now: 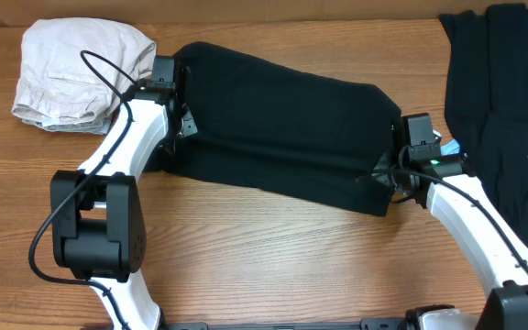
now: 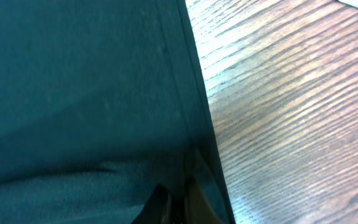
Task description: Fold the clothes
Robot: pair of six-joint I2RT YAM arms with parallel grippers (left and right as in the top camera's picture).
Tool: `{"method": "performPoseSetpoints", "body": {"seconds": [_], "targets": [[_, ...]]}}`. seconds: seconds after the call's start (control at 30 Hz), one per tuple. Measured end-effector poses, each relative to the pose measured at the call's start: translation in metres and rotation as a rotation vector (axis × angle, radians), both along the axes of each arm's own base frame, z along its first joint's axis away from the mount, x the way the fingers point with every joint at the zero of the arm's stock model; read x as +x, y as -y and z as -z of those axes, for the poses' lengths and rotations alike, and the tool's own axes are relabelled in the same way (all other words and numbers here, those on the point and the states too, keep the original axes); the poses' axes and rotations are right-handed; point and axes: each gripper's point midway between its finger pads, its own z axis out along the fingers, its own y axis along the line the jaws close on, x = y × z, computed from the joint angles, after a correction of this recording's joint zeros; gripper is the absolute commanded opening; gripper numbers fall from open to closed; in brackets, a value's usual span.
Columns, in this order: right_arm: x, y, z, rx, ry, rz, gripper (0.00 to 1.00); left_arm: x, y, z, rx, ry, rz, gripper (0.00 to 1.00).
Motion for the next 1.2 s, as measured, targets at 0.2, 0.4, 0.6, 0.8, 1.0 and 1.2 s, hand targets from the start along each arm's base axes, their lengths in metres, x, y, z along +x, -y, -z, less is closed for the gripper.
{"method": "performPoseSetpoints", "body": {"seconds": [0.2, 0.4, 0.6, 0.8, 1.0, 1.2], "targets": [[0.004, 0.000, 0.016, -0.013, -0.033, -0.008, 0.14, 0.012, -0.001, -0.003, 0.006, 0.050, -0.004, 0.16], [0.015, 0.001, 0.014, -0.021, 0.012, -0.006, 0.89, 0.015, -0.005, -0.005, 0.030, 0.070, -0.023, 1.00], [0.010, 0.002, -0.006, -0.030, -0.044, -0.010, 1.00, -0.005, -0.026, -0.013, 0.145, -0.020, -0.049, 1.00], [0.011, -0.004, -0.070, 0.003, -0.029, -0.022, 1.00, -0.013, -0.033, -0.079, 0.189, -0.074, -0.047, 1.00], [-0.013, -0.009, -0.084, 0.040, -0.082, -0.056, 1.00, -0.036, -0.036, -0.121, 0.131, -0.092, -0.054, 1.00], [-0.016, -0.012, -0.052, 0.054, -0.105, -0.062, 0.50, -0.029, -0.038, -0.076, 0.085, -0.085, -0.041, 0.43]]}}
